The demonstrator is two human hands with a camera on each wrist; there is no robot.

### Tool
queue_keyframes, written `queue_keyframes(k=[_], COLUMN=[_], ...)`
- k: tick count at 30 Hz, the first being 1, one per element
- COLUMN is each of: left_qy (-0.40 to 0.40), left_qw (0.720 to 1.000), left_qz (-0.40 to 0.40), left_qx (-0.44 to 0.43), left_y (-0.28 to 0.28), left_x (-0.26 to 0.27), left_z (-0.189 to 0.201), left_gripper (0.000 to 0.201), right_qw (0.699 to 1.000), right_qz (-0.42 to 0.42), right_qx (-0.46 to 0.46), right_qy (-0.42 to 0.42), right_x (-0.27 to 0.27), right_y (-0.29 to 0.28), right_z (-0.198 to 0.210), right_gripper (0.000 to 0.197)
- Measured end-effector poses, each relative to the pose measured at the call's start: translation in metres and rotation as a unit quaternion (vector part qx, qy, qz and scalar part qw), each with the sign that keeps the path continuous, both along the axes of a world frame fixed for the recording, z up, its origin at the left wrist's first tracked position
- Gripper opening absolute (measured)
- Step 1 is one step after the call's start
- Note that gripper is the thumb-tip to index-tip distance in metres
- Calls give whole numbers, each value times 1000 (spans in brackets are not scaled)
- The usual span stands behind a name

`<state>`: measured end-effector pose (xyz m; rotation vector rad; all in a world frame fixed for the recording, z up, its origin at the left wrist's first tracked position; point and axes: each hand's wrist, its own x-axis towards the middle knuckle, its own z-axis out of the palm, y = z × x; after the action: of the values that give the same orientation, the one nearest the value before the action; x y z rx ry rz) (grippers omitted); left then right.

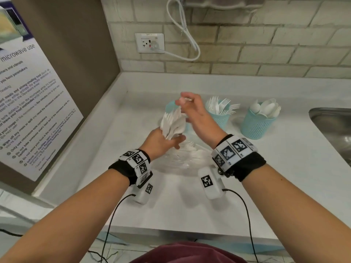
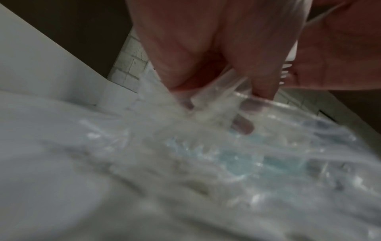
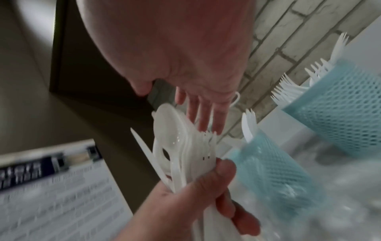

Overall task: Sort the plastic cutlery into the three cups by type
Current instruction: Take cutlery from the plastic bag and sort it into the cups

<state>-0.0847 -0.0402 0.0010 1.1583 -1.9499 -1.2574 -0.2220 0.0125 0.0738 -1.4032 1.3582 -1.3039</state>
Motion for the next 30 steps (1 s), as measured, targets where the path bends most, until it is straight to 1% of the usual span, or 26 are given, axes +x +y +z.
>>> queue_keyframes(k=[2, 4, 6, 7, 8, 10, 11, 13, 15, 17, 20, 22, 23, 24, 25, 27, 28, 30], left_qy=[74, 138, 175, 181, 181, 176, 174, 173, 178, 189, 203, 199, 195, 188, 181, 169, 162, 148], left_qw=[997, 989, 983, 982, 982, 983, 984, 984, 982, 979, 976, 977, 979, 981, 982, 985, 986, 989], left_qz=[23, 44, 47, 45, 41, 25, 18, 11, -1, -13, -10, 0, 4, 10, 15, 23, 22, 16], left_qx=[7, 17, 26, 29, 31, 36, 41, 52, 62, 75, 85, 74, 65, 56, 46, 30, 23, 14], left_y=[1, 2, 3, 3, 4, 4, 5, 4, 2, 0, -5, -9, -11, -13, -15, -19, -20, -19], left_x=[-6, -12, -17, -19, -21, -26, -28, -33, -36, -38, -42, -44, -45, -47, -48, -50, -50, -51], left_z=[18, 34, 44, 47, 47, 47, 47, 47, 48, 48, 45, 44, 44, 43, 43, 41, 41, 40], left_gripper=[25, 22, 19, 16, 14, 11, 13, 19, 21, 22, 19, 12, 12, 14, 17, 23, 24, 23], right_qw=[998, 995, 996, 998, 999, 999, 999, 998, 996, 996, 994, 994, 994, 994, 993, 991, 991, 995], right_qz=[-44, -64, -56, -46, -38, -36, -41, -58, -74, -84, -108, -111, -109, -107, -108, -111, -104, -81], right_qx=[-5, 1, 11, 18, 24, 24, 22, 18, 16, 9, -9, -19, -24, -29, -32, -27, -23, -22], right_qy=[-49, -76, -62, -42, -17, 19, 26, 31, 44, 35, -4, -4, -1, -5, -22, -72, -84, -59], right_x=[-8, -14, -17, -17, -16, -15, -16, -19, -24, -29, -39, -44, -45, -46, -47, -50, -53, -57], right_y=[1, 2, 3, 3, 3, 2, 0, -3, -9, -14, -20, -25, -27, -28, -30, -32, -33, -34], right_z=[12, 14, 11, 8, 5, -1, -3, -8, -11, -10, -3, 1, 2, 4, 7, 15, 20, 28], right_gripper=[32, 29, 34, 35, 32, 17, 11, 7, 6, 6, 18, 19, 17, 14, 15, 28, 29, 24])
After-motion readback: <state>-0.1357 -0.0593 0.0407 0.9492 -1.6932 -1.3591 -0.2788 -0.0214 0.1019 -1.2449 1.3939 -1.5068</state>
